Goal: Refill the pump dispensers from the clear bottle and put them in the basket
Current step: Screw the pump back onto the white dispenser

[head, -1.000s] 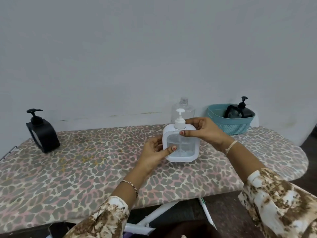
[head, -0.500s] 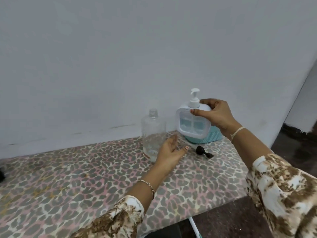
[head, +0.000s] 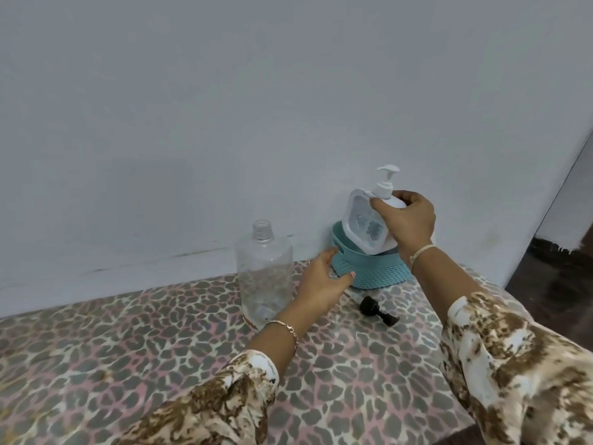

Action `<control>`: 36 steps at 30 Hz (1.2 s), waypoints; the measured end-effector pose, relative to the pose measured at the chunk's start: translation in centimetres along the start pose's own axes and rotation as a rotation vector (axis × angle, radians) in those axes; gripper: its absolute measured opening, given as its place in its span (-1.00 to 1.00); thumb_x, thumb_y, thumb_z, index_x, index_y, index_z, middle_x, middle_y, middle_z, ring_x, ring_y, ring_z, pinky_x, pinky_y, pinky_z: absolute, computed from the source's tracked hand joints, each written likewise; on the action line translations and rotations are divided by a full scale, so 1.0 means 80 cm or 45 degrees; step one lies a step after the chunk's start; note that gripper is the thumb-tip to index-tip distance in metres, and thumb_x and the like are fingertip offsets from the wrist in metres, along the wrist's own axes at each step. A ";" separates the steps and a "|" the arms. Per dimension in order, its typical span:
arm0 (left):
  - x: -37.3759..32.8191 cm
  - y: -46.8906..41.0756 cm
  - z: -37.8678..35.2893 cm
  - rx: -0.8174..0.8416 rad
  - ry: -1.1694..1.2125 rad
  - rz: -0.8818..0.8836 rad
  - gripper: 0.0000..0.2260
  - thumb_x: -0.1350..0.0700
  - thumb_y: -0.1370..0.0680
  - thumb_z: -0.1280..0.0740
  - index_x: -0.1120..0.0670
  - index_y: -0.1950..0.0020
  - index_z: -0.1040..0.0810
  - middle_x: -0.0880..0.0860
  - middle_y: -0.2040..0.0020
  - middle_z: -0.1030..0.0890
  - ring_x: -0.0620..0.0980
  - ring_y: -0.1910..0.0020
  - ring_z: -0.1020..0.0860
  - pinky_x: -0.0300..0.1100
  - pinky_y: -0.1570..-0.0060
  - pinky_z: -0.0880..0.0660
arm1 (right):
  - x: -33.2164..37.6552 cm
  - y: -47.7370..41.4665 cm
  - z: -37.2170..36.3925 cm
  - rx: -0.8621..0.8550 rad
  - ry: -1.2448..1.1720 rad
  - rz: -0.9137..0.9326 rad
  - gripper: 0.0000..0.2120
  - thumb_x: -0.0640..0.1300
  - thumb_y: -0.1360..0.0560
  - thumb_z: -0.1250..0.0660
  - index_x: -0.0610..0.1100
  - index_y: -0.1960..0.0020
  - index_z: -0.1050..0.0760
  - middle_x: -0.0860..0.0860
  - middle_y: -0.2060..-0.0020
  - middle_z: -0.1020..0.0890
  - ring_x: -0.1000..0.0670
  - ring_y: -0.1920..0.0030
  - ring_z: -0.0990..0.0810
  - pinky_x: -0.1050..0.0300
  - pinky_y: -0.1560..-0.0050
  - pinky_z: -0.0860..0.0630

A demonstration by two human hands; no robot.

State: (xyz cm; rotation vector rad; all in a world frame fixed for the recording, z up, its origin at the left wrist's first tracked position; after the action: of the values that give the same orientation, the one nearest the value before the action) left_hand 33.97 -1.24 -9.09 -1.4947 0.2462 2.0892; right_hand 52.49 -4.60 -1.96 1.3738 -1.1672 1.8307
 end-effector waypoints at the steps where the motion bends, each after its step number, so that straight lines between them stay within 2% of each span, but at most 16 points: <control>1: 0.001 -0.006 0.000 -0.012 -0.016 -0.013 -0.47 0.15 -0.49 -0.44 0.09 -0.43 -0.38 -0.08 -0.22 -0.52 -0.24 -0.14 -0.40 -0.62 0.04 -0.26 | -0.003 -0.003 -0.002 -0.003 0.015 0.004 -0.46 0.14 -0.16 -0.56 -0.02 -0.07 -0.58 0.09 0.05 -0.65 0.04 0.05 -0.61 0.13 0.09 -0.56; 3: 0.003 -0.016 -0.003 -0.023 -0.048 -0.033 -0.49 0.16 -0.49 -0.44 0.05 -0.41 -0.40 -0.12 -0.16 -0.50 -0.26 -0.09 -0.41 -0.69 0.18 -0.23 | -0.010 -0.007 -0.004 -0.007 0.060 0.013 -0.47 0.15 -0.16 -0.56 -0.01 -0.06 -0.57 0.09 0.05 -0.64 0.04 0.04 -0.61 0.08 0.03 -0.58; 5: 0.003 -0.023 -0.007 -0.001 -0.085 -0.043 -0.46 0.14 -0.50 -0.43 0.02 -0.45 -0.35 -0.10 -0.27 -0.49 -0.23 -0.18 -0.41 -0.57 -0.01 -0.28 | -0.020 -0.007 -0.006 -0.010 0.094 0.023 -0.49 0.16 -0.16 -0.55 0.02 -0.03 -0.55 0.11 0.08 -0.63 0.04 0.06 -0.60 0.09 0.05 -0.57; 8: 0.001 -0.030 -0.015 0.030 -0.158 -0.066 -0.41 0.13 -0.50 -0.42 0.04 -0.49 -0.28 -0.01 -0.48 -0.34 -0.06 -0.44 -0.31 -0.23 -0.35 -0.26 | -0.038 -0.004 -0.010 -0.007 0.184 0.079 -0.52 0.16 -0.16 -0.54 0.01 0.00 -0.53 0.12 0.12 -0.61 0.03 0.08 -0.59 0.16 0.13 -0.50; 10: 0.001 -0.034 -0.020 0.044 -0.202 -0.080 -0.40 0.13 -0.50 -0.42 0.07 -0.49 -0.28 0.03 -0.50 -0.30 0.00 -0.48 -0.27 -0.14 -0.42 -0.22 | -0.050 -0.003 -0.011 -0.002 0.249 0.101 -0.54 0.16 -0.16 -0.53 0.02 0.02 -0.52 0.11 0.13 -0.61 0.00 0.05 -0.59 0.16 0.13 -0.47; 12: 0.004 -0.036 -0.024 0.054 -0.235 -0.088 -0.39 0.12 -0.50 -0.43 0.08 -0.50 -0.28 0.04 -0.51 -0.29 0.00 -0.48 -0.26 -0.14 -0.43 -0.20 | -0.059 -0.003 -0.011 -0.005 0.353 0.110 -0.52 0.21 -0.14 -0.49 0.05 0.02 -0.51 0.09 0.09 -0.62 -0.05 -0.02 -0.57 0.05 0.03 -0.50; 14: 0.008 -0.038 -0.026 0.057 -0.257 -0.095 -0.37 0.11 -0.50 -0.43 0.08 -0.51 -0.26 0.04 -0.52 -0.26 -0.01 -0.49 -0.24 -0.14 -0.45 -0.19 | -0.064 -0.005 -0.007 -0.043 0.527 0.140 -0.50 0.26 -0.15 -0.47 0.06 0.01 -0.50 0.07 0.07 -0.62 -0.10 -0.08 -0.52 0.00 -0.06 -0.40; 16: 0.011 -0.042 -0.028 0.052 -0.300 -0.110 -0.36 0.10 -0.50 -0.42 0.08 -0.52 -0.25 0.03 -0.55 -0.20 -0.01 -0.51 -0.19 -0.14 -0.47 -0.15 | -0.067 -0.007 -0.003 -0.077 0.634 0.161 -0.49 0.30 -0.17 -0.47 0.06 0.01 -0.48 0.06 0.08 -0.62 -0.12 -0.10 -0.50 0.02 0.00 -0.26; 18: 0.013 -0.044 -0.029 0.049 -0.349 -0.126 -0.36 0.08 -0.50 -0.42 0.05 -0.52 -0.24 0.01 -0.57 -0.15 -0.02 -0.53 -0.15 -0.15 -0.47 -0.11 | -0.070 -0.007 0.000 -0.081 0.685 0.161 -0.50 0.32 -0.18 -0.45 0.05 0.03 -0.48 0.05 0.10 -0.62 -0.12 -0.09 -0.50 0.03 0.04 -0.21; 24: 0.016 -0.045 -0.027 0.066 -0.399 -0.163 -0.36 0.07 -0.50 -0.40 0.04 -0.53 -0.22 0.00 -0.57 -0.13 -0.02 -0.53 -0.14 -0.16 -0.45 -0.08 | -0.073 -0.009 0.002 -0.042 0.840 0.198 -0.57 0.25 -0.24 -0.46 0.01 0.06 -0.51 0.02 0.11 -0.64 -0.13 -0.07 -0.50 0.00 0.00 -0.29; 29: 0.016 -0.046 -0.027 0.104 -0.454 -0.162 -0.33 0.05 -0.50 -0.41 0.02 -0.55 -0.18 -0.01 -0.58 -0.09 -0.01 -0.53 -0.14 -0.15 -0.45 -0.09 | -0.065 -0.002 0.002 -0.072 1.024 0.243 -0.60 0.30 -0.30 -0.38 -0.01 0.12 -0.54 0.00 0.16 -0.63 -0.13 -0.03 -0.50 0.02 0.05 -0.23; 33: 0.017 -0.042 -0.027 0.171 -0.494 -0.137 -0.27 0.05 -0.49 -0.41 -0.03 -0.57 -0.10 -0.02 -0.59 -0.05 0.00 -0.53 -0.16 -0.14 -0.45 -0.12 | -0.062 0.008 0.009 -0.136 1.121 0.277 -0.61 0.32 -0.35 -0.29 0.02 0.13 -0.61 -0.01 0.05 -0.57 -0.10 -0.05 -0.50 -0.03 -0.09 -0.23; 36: 0.016 -0.033 -0.027 0.206 -0.526 -0.137 -0.24 0.06 -0.49 -0.41 -0.02 -0.58 -0.06 -0.03 -0.59 -0.06 0.02 -0.51 -0.19 -0.17 -0.42 -0.17 | -0.059 0.016 0.009 -0.100 1.153 0.288 -0.60 0.28 -0.40 -0.23 0.00 0.09 -0.64 -0.03 0.01 -0.59 -0.11 -0.07 -0.49 -0.05 -0.12 -0.22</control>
State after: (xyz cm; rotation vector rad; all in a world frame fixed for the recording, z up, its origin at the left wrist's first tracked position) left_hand 36.85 0.42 -10.56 -0.9353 0.1676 2.1752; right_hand 53.23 -5.53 -6.79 0.2578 -0.8843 2.1588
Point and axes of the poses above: each hand's wrist, its own y-axis away from the middle knuckle, its own z-axis out of the back of the hand, x = y × z, the point moved 5 cm from there along -y, towards the middle knuckle
